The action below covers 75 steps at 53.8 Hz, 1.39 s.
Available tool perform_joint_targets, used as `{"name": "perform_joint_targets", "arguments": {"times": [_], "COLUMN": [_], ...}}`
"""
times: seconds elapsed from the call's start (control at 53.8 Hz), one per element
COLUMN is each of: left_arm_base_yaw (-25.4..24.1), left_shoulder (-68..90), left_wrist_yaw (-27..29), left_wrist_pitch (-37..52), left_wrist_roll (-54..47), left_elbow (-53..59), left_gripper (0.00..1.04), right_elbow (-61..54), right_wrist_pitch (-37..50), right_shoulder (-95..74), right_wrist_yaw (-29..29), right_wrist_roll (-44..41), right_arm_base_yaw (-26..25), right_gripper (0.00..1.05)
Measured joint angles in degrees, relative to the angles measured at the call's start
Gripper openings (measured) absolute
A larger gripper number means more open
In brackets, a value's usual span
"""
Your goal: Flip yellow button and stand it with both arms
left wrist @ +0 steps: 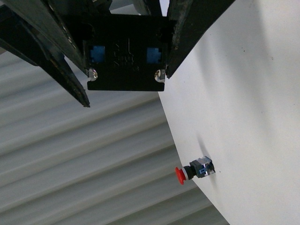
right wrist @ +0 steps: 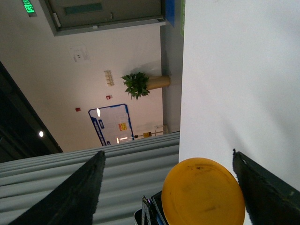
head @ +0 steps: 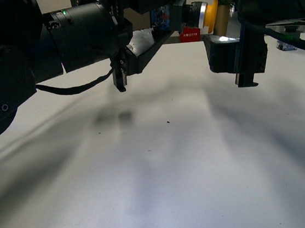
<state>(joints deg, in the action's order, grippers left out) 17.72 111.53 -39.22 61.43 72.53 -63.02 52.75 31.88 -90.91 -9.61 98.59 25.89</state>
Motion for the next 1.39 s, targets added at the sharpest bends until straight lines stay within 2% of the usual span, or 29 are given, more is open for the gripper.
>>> {"name": "perform_joint_targets", "arguments": {"times": [0.279, 0.874, 1.004, 1.208, 1.394], "left_arm_base_yaw": [0.0, 0.0, 0.0, 0.0, 0.0], "left_shoulder": [0.0, 0.0, 0.0, 0.0, 0.0], "left_wrist_yaw": [0.1, 0.2, 0.1, 0.0, 0.0], "left_wrist_pitch": [0.0, 0.0, 0.0, 0.0, 0.0], "left_wrist_roll": [0.0, 0.0, 0.0, 0.0, 0.0], "left_elbow": [-0.1, -0.1, -0.1, -0.1, -0.1], "left_gripper": [0.36, 0.36, 0.56, 0.99, 0.98], "right_elbow": [0.0, 0.0, -0.1, -0.3, -0.7], "right_wrist_pitch": [-0.8, -0.7, -0.6, -0.3, 0.0], "right_shoulder": [-0.8, -0.9, -0.9, -0.9, -0.9], "right_wrist_yaw": [0.0, 0.5, 0.5, 0.4, 0.5], "right_wrist_roll": [-0.8, -1.6, -1.8, -1.9, -2.2], "right_arm_base_yaw": [-0.1, -0.7, -0.9, -1.4, -1.6], "right_gripper": [0.38, 0.37, 0.37, 0.37, 0.37]}}
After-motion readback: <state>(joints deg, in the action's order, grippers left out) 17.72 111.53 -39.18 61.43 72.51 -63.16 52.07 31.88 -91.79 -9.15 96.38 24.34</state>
